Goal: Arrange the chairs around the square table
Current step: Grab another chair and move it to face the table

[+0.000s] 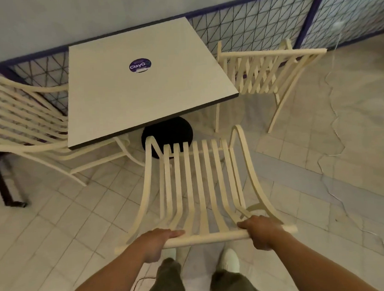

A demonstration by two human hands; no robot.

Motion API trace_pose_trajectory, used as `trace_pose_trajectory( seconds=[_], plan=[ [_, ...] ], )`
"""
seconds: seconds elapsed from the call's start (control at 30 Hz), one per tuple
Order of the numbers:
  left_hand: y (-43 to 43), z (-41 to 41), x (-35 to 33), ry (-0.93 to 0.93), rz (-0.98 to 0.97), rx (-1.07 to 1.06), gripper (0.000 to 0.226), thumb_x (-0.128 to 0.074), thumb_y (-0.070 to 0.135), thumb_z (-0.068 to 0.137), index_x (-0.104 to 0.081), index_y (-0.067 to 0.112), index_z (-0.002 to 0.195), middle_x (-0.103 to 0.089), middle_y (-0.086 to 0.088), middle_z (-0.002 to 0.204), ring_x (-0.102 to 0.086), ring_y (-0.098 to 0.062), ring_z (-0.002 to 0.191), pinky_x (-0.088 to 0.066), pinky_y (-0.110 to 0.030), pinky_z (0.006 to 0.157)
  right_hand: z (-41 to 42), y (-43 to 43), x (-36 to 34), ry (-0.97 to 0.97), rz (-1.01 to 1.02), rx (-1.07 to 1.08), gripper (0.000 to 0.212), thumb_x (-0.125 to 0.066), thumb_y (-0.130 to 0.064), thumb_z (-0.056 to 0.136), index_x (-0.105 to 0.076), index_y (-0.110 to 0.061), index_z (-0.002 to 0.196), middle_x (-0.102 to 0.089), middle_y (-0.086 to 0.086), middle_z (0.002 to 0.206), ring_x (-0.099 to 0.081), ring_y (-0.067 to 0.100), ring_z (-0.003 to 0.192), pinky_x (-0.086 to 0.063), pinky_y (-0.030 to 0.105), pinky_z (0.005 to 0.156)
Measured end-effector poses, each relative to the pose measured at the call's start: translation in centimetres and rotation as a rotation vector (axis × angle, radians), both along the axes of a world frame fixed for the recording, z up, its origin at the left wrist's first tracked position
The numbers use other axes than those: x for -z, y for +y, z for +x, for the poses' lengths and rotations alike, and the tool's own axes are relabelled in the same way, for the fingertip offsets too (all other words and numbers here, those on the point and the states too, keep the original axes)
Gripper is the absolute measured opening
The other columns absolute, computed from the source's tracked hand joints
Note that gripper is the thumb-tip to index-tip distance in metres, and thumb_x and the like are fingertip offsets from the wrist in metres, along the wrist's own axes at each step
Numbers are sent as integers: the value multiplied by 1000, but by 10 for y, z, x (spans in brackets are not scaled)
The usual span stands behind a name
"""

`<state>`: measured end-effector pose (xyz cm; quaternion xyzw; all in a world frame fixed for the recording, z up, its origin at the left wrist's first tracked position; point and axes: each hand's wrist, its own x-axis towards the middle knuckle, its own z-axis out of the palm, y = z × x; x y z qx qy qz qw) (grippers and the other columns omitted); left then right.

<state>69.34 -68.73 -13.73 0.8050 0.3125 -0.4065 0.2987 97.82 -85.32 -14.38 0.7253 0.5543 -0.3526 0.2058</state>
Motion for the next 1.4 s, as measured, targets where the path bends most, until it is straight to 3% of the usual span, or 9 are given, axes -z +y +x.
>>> trace_pose_trajectory(
  seconds=[0.17, 0.57, 0.93, 1.07, 1.17, 1.4],
  plan=[
    [-19, 0, 8, -9, 20, -94, 100, -48, -8, 89, -15, 69, 144, -47, 3, 144, -57, -24, 114, -49, -36, 91, 13, 0, 4, 10, 9, -64, 59, -63, -12, 90, -47, -35, 142, -56, 1, 133, -57, 22, 117, -47, 36, 100],
    [-23, 4, 14, -26, 72, -158, 104, -49, -10, 86, -15, 72, 141, -47, 3, 147, -58, -26, 118, -51, -43, 95, 34, 23, 5, 32, -33, -200, 56, -62, -12, 89, -49, -31, 140, -57, 4, 131, -57, 25, 117, -47, 39, 99],
    [-13, 7, 13, -30, 56, -232, 97, -50, -6, 87, -20, 65, 146, -49, 5, 141, -59, -23, 108, -49, -34, 83, 41, 52, -1, 35, -49, -212, 52, -64, -12, 82, -57, -35, 128, -62, -3, 119, -61, 20, 106, -48, 33, 85],
    [-12, 7, 9, -47, 29, -221, 92, -51, -2, 89, -20, 61, 149, -49, 3, 139, -57, -24, 111, -48, -35, 90, 46, 45, -5, 64, -59, -134, 61, -62, -20, 81, -49, -44, 136, -60, -7, 126, -59, 18, 110, -49, 35, 94],
    [-7, 6, 11, -36, 0, -189, 97, -55, -4, 87, -18, 61, 149, -49, 1, 136, -57, -27, 112, -49, -39, 93, 46, 43, -8, 19, -50, -101, 66, -60, -14, 88, -42, -47, 143, -55, -8, 137, -56, 18, 120, -46, 33, 101],
    [4, 0, 16, -60, 3, -151, 99, -59, -4, 87, -16, 60, 149, -49, 0, 135, -58, -28, 110, -52, -46, 94, 27, 58, -8, -62, -68, -49, 75, -62, -8, 90, -36, -53, 145, -55, -8, 136, -56, 16, 117, -48, 30, 96]
  ],
)
